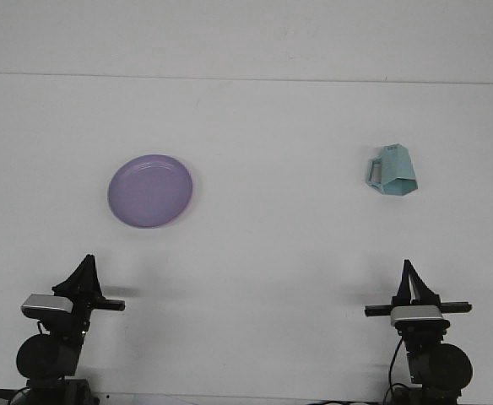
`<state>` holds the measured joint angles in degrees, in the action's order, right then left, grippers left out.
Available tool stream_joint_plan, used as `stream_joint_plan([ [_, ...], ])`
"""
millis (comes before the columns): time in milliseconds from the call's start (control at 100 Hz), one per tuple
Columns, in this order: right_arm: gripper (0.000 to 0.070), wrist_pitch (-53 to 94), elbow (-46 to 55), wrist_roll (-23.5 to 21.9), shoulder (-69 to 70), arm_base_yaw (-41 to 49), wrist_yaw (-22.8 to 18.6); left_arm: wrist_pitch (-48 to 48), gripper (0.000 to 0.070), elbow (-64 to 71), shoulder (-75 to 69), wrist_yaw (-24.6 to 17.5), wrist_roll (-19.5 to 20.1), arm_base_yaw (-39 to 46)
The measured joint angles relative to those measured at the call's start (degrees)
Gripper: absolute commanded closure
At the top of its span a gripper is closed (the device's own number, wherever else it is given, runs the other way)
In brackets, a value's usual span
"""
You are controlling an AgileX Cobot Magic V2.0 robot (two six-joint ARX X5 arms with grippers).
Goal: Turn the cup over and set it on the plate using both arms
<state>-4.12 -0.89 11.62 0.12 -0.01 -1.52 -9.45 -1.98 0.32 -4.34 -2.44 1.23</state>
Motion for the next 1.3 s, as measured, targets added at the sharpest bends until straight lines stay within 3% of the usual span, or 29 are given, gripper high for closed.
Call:
stream_joint_plan([
  [950,0.07,0.0,0.0,-0.7,0.0,0.0,-0.04,0.0,0.0687,0.0,0.0,0.0,-0.07,0.0],
  [1120,0.07,0.0,0.0,-5.29,0.0,0.0,-0.07,0.0,0.0687,0.0,0.0,0.0,-0.04,0.0],
  [1300,0.07,-0.13,-0.02,-16.31,0.0,0.0,0.22,-0.02,0.0689,0.0,0.0,0.0,-0.07,0.0],
])
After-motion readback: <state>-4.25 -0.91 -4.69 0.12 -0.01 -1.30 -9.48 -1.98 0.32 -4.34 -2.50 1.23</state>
